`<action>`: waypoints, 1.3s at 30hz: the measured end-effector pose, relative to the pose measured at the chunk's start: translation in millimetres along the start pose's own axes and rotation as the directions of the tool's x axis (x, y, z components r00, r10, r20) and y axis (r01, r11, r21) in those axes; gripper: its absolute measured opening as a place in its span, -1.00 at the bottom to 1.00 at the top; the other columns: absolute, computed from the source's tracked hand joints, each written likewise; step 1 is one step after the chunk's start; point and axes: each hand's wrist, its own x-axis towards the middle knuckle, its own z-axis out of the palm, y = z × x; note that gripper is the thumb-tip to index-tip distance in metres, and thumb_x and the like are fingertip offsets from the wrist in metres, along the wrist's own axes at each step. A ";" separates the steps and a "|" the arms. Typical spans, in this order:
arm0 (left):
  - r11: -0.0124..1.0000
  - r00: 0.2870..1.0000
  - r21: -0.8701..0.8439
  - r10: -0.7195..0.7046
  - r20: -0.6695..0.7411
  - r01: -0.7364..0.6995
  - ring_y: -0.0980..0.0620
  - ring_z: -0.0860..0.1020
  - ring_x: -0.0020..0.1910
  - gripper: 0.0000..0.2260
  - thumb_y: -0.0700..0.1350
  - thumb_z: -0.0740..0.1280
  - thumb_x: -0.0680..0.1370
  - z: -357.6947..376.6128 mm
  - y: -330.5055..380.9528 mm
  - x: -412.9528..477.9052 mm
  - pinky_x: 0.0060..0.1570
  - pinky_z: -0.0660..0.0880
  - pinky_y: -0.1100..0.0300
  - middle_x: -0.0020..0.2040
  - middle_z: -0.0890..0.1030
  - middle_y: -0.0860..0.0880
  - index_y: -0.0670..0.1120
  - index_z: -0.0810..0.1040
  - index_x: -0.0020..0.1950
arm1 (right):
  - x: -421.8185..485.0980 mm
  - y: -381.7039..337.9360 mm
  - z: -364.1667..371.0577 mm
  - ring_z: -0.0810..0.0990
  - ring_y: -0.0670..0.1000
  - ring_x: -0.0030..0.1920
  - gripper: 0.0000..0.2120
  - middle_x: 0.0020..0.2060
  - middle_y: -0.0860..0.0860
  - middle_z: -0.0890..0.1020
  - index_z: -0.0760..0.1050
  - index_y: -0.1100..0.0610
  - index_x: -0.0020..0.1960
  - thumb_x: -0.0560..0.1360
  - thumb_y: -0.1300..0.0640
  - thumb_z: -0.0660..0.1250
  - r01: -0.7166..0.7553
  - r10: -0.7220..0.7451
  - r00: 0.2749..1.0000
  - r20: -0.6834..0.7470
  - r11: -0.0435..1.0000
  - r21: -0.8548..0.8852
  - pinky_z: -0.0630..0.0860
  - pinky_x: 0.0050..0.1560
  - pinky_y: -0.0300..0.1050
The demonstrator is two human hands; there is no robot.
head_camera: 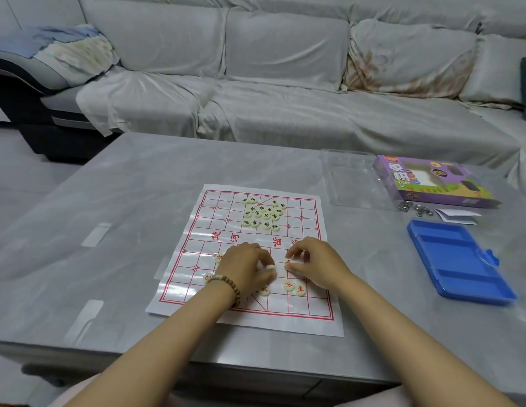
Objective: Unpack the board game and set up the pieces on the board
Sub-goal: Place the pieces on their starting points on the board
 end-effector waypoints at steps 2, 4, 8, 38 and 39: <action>1.000 1.000 -0.020 0.008 0.008 -0.008 0.06 0.48 0.03 -0.75 0.15 0.34 0.48 -1.8 -2.0 -0.5 0.06 0.45 0.14 0.04 0.58 0.07 0.08 0.60 0.08 | 0.1 1.2 -1.0 0.48 -0.11 -0.03 -0.80 0.06 -0.10 0.56 0.58 -0.02 0.04 0.43 -0.01 0.43 0.006 -0.006 1.000 0.003 1.000 0.010 0.46 0.00 -0.24; 0.999 0.999 -0.039 0.033 0.024 -0.032 0.08 0.48 0.02 -0.73 0.17 0.33 0.47 -2.8 -2.6 -0.8 0.05 0.46 0.16 0.05 0.59 0.07 0.09 0.61 0.09 | 0.4 0.8 -1.7 0.49 -0.11 -0.03 -0.79 0.06 -0.10 0.56 0.58 -0.02 0.05 0.43 0.00 0.44 0.011 -0.011 1.000 0.007 1.000 0.015 0.48 0.01 -0.23; 0.996 0.997 -0.070 0.051 0.051 -0.047 0.09 0.49 0.05 -0.72 0.17 0.29 0.50 -4.8 -4.0 -1.1 0.04 0.45 0.21 0.11 0.60 0.08 0.10 0.62 0.13 | 1.2 0.9 -2.2 0.47 -0.11 -0.02 -0.79 0.07 -0.09 0.56 0.59 -0.01 0.06 0.44 0.01 0.43 0.002 -0.003 1.000 0.017 1.000 0.008 0.48 0.03 -0.22; 0.984 0.975 -0.047 0.177 0.131 -0.173 0.08 0.46 0.12 -0.62 0.16 0.34 0.47 -2.2 12.1 -9.2 0.10 0.45 0.19 0.19 0.53 0.07 0.10 0.51 0.26 | -56.8 5.0 -7.4 0.47 -0.13 -0.05 -0.75 0.00 -0.14 0.54 0.55 -0.05 0.11 0.44 -0.02 0.41 0.051 -0.047 0.996 0.079 0.997 -0.053 0.44 -0.02 -0.29; 0.983 0.974 -0.048 0.180 0.139 -0.175 0.08 0.47 0.12 -0.62 0.15 0.35 0.47 -2.3 13.3 -9.3 0.09 0.46 0.19 0.19 0.53 0.07 0.10 0.51 0.25 | -58.5 5.8 -7.6 0.47 -0.13 -0.05 -0.77 0.00 -0.14 0.53 0.55 -0.05 0.10 0.45 -0.02 0.40 0.054 -0.050 0.996 0.070 0.997 -0.057 0.44 -0.03 -0.29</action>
